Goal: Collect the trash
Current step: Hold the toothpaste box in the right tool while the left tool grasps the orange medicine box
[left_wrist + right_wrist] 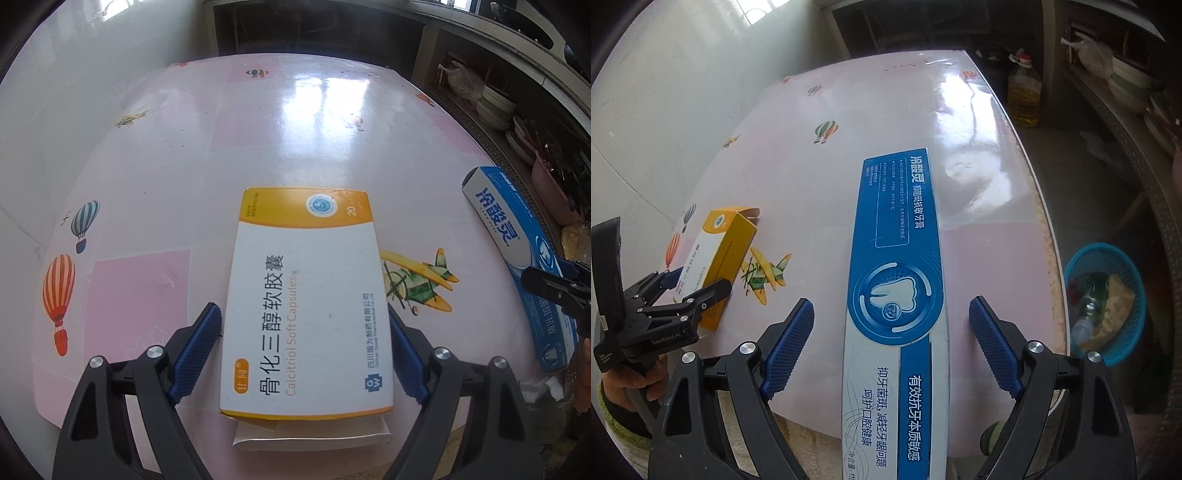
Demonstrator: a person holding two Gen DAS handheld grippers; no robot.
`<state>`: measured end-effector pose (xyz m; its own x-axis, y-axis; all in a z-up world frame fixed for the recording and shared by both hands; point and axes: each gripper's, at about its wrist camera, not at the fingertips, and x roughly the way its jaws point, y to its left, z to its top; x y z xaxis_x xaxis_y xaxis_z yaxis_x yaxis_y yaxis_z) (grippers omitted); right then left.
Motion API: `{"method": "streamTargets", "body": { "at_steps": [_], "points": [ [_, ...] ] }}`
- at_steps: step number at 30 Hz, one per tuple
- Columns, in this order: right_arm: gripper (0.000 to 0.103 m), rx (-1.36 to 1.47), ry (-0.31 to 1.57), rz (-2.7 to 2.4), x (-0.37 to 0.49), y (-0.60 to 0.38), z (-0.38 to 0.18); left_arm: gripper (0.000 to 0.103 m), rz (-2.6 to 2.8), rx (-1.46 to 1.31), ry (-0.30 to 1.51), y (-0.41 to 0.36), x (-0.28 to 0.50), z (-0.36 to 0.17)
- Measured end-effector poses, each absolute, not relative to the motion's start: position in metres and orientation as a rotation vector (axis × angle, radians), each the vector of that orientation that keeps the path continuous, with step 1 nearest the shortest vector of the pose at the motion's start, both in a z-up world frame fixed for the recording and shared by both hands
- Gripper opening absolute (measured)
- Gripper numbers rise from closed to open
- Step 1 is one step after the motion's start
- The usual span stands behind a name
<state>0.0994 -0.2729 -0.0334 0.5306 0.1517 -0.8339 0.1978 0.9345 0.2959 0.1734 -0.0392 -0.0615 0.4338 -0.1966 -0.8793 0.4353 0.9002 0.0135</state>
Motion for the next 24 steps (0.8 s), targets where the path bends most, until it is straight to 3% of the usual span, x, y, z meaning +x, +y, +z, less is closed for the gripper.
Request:
{"method": "streamTargets", "body": {
  "at_steps": [5,14,18,24],
  "points": [
    [0.072,0.342,1.023,-0.056,0.1,-0.27,-0.036,0.071,-0.378,0.257,1.034,-0.04,0.174,-0.06],
    [0.059,0.276,1.028,-0.098,0.099,-0.264,-0.038,0.07,-0.374,0.261,1.013,-0.038,0.171,-0.059],
    [0.045,0.287,1.024,-0.096,0.1,-0.264,-0.037,0.07,-0.367,0.265,0.994,-0.036,0.168,-0.056],
    [0.045,0.31,1.018,-0.091,0.101,-0.268,-0.037,0.07,-0.363,0.272,0.963,-0.033,0.162,-0.049]
  ]
}}
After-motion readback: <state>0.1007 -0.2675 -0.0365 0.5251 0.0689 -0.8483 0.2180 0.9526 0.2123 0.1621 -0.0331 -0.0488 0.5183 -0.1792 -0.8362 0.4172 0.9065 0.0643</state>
